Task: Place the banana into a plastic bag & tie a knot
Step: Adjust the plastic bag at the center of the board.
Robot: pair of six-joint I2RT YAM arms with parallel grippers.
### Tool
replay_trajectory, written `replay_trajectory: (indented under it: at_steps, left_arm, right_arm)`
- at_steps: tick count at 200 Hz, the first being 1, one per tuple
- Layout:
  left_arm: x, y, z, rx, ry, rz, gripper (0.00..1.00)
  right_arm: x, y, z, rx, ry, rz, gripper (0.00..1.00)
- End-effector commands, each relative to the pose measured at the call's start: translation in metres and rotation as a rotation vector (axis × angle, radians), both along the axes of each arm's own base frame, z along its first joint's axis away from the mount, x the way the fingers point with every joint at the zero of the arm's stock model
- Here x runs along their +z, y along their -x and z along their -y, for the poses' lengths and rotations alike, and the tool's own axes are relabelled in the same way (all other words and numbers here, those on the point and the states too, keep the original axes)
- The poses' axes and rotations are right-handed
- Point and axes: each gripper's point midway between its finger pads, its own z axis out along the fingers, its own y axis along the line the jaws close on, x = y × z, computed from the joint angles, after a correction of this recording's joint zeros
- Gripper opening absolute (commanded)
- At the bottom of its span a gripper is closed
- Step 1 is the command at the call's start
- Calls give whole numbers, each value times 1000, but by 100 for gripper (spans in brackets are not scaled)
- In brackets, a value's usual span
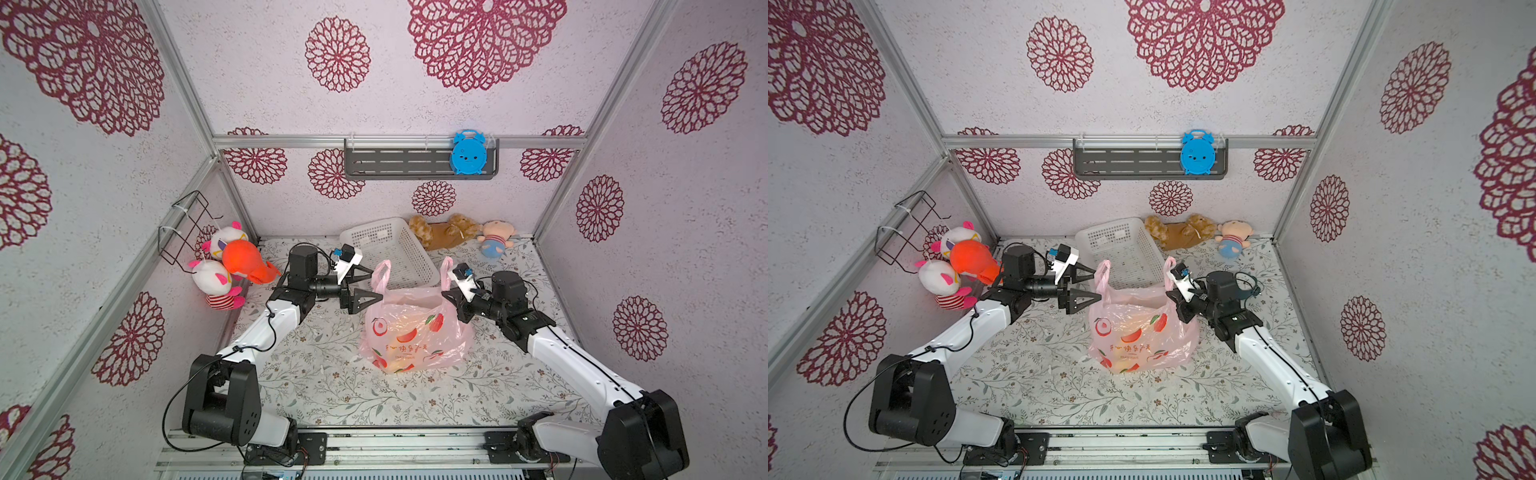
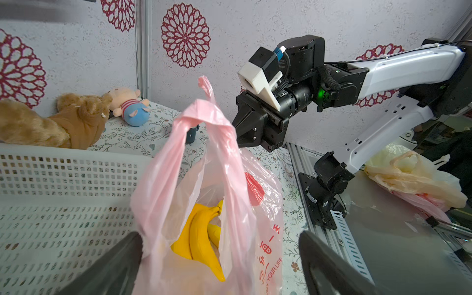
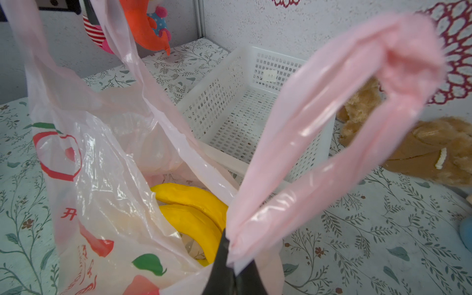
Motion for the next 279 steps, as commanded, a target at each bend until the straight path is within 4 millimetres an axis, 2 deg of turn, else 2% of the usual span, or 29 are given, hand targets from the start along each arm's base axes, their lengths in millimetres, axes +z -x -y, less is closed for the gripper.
replay_trajectory:
  at_steps: [1,27,66,90,107,132,142,158,186,218,245,279]
  left_arm:
    - [-11,0,5,0,-24,-7,99]
    - [-18,-5,7,15,-34,-12,99]
    - [-18,-8,12,13,-35,-4,96]
    - [-19,-11,15,20,-41,-1,89]
    - [-21,-13,15,30,-45,-12,74]
    - [-17,-18,22,69,-57,-26,37]
    - [-15,-19,27,99,-70,-27,20]
    - [-8,-21,35,148,-82,-36,0]
    - [-5,-32,36,302,-133,-77,0]
    - [14,-36,25,476,-192,-109,0]
    - [61,-24,12,570,-198,-106,0]
    - [119,4,-3,649,-219,-100,0]
  right_arm:
    - [24,-3,-2,5,-40,30,0]
    - [28,-1,-3,10,-47,33,0]
    - [30,2,-2,14,-48,35,0]
    - [32,2,-2,13,-49,36,0]
    - [33,3,-2,14,-52,37,0]
    - [35,5,-3,20,-67,41,0]
    - [37,6,-4,28,-73,43,0]
    - [40,6,-5,30,-79,53,0]
    - [48,7,-4,31,-86,80,0]
    - [69,8,-1,23,-83,143,0]
    - [111,6,2,9,-77,230,0]
    - [170,9,8,-31,-123,356,0]
